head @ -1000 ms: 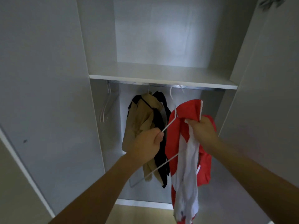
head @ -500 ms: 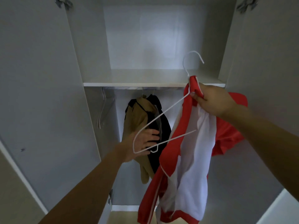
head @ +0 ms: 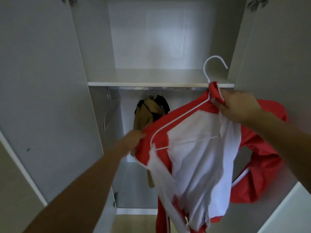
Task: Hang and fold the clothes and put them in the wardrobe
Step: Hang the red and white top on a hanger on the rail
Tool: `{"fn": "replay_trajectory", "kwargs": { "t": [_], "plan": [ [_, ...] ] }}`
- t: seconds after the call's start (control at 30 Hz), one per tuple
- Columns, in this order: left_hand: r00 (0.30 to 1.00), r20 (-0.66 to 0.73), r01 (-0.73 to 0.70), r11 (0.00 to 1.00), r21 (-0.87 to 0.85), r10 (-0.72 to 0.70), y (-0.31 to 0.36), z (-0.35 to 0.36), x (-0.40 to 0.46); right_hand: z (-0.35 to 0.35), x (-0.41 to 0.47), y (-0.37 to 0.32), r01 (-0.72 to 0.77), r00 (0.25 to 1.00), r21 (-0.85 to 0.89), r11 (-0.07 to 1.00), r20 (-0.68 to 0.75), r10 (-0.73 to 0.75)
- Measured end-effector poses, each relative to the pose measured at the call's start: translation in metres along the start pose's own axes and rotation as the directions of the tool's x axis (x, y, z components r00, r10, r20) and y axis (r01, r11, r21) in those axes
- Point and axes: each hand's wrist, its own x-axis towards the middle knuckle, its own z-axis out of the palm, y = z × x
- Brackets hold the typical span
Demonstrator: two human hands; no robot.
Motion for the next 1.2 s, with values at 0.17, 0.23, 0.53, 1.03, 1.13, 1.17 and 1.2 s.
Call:
{"fn": "replay_trajectory", "kwargs": {
  "t": [0.17, 0.23, 0.53, 1.03, 1.13, 1.17, 1.2],
  "plan": [
    [0.989, -0.148, -0.044, 0.956, -0.288, 0.001, 0.084, -0.025, -0.004, 0.018, -0.005, -0.023, -0.212, 0.964, 0.003, 0.977, 0.166, 0.208],
    [0.996, -0.061, -0.085, 0.927, -0.366, 0.068, 0.118, -0.004, -0.010, 0.017, 0.000, -0.039, -0.320, 0.934, 0.116, 0.940, 0.207, 0.292],
    [0.932, 0.022, -0.361, 0.933, -0.016, 0.361, 0.203, 0.055, -0.036, -0.017, -0.003, -0.077, -0.199, 0.980, 0.375, 0.905, 0.105, 0.171],
    [0.923, -0.247, -0.255, 0.949, 0.184, 0.296, -0.028, 0.144, -0.064, 0.007, 0.036, -0.125, -0.589, 0.800, 0.472, 0.656, 0.222, 0.558],
    [0.919, -0.346, -0.097, 0.960, 0.263, 0.188, -0.066, 0.161, -0.048, 0.000, 0.035, -0.124, -0.611, 0.776, 0.499, 0.615, 0.221, 0.591],
    [0.920, -0.345, -0.086, 0.955, 0.284, 0.185, -0.072, 0.160, -0.042, -0.004, 0.034, -0.121, -0.620, 0.765, 0.505, 0.601, 0.218, 0.606],
    [0.934, -0.310, -0.091, 0.958, 0.272, 0.177, -0.076, 0.159, -0.038, -0.008, 0.032, -0.117, -0.622, 0.758, 0.518, 0.587, 0.211, 0.617]
  ]
}}
